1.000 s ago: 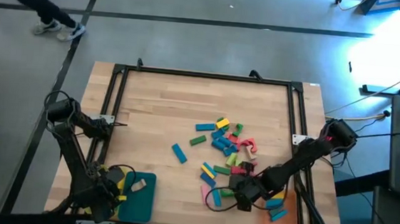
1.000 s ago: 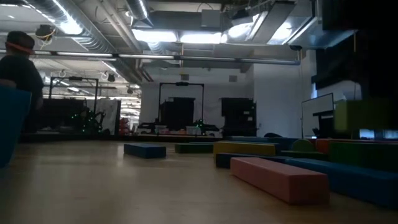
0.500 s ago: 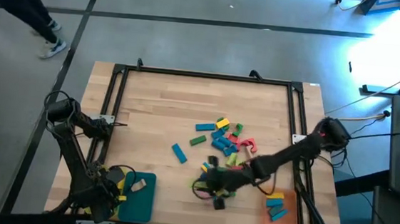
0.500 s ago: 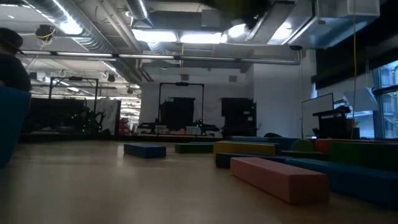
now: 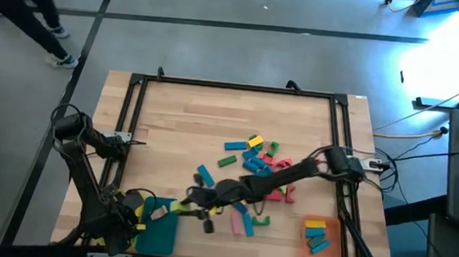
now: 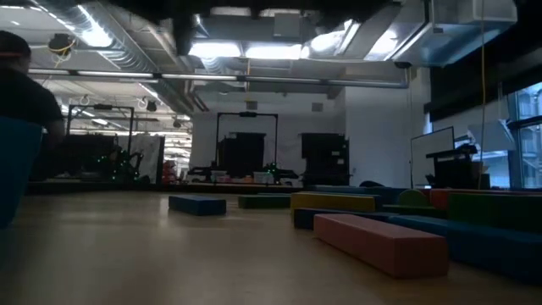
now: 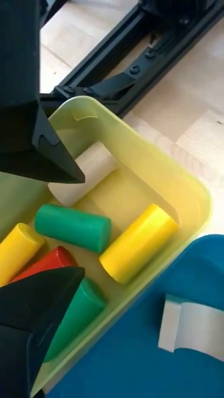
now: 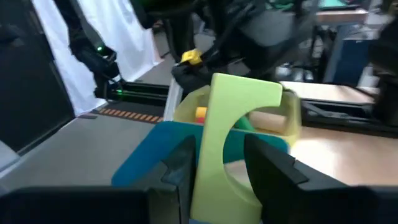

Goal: Sort blocks by size
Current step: Put the light green arch block into the blue bin

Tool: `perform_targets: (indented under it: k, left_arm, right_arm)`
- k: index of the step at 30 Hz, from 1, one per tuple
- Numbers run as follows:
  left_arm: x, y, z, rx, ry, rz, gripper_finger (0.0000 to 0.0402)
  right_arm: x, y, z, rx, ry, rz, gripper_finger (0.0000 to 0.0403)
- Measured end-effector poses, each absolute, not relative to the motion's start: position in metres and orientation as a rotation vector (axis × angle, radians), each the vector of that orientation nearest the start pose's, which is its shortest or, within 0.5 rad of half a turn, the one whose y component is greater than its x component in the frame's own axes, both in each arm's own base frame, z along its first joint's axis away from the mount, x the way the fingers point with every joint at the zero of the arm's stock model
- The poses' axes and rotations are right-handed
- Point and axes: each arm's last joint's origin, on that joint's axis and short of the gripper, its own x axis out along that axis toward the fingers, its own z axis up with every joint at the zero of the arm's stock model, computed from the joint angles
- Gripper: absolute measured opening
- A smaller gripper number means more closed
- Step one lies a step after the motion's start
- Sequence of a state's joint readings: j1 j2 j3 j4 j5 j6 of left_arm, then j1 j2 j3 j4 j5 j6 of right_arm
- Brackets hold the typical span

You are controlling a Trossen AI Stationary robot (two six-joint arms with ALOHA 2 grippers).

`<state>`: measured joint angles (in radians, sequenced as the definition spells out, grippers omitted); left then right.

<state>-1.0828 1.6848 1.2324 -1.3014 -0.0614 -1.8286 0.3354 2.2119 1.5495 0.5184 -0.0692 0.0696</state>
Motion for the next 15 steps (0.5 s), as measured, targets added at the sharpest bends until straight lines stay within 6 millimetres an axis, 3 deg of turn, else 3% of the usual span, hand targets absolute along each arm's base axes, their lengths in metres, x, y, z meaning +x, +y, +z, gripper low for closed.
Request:
perform_targets:
  k: [7,15]
  left_arm:
    - [0.129,-0.242,0.229,-0.474,1.441,0.703,0.0210]
    - [0.125,-0.233,0.247,-0.541,1.423,0.652,0.0210]
  right_arm:
    - [0.517,0.178,0.169,0.050,0.131,0.416,0.0126]
    - [0.535,0.177,0.135,0.043,0.160,0.354,0.0138]
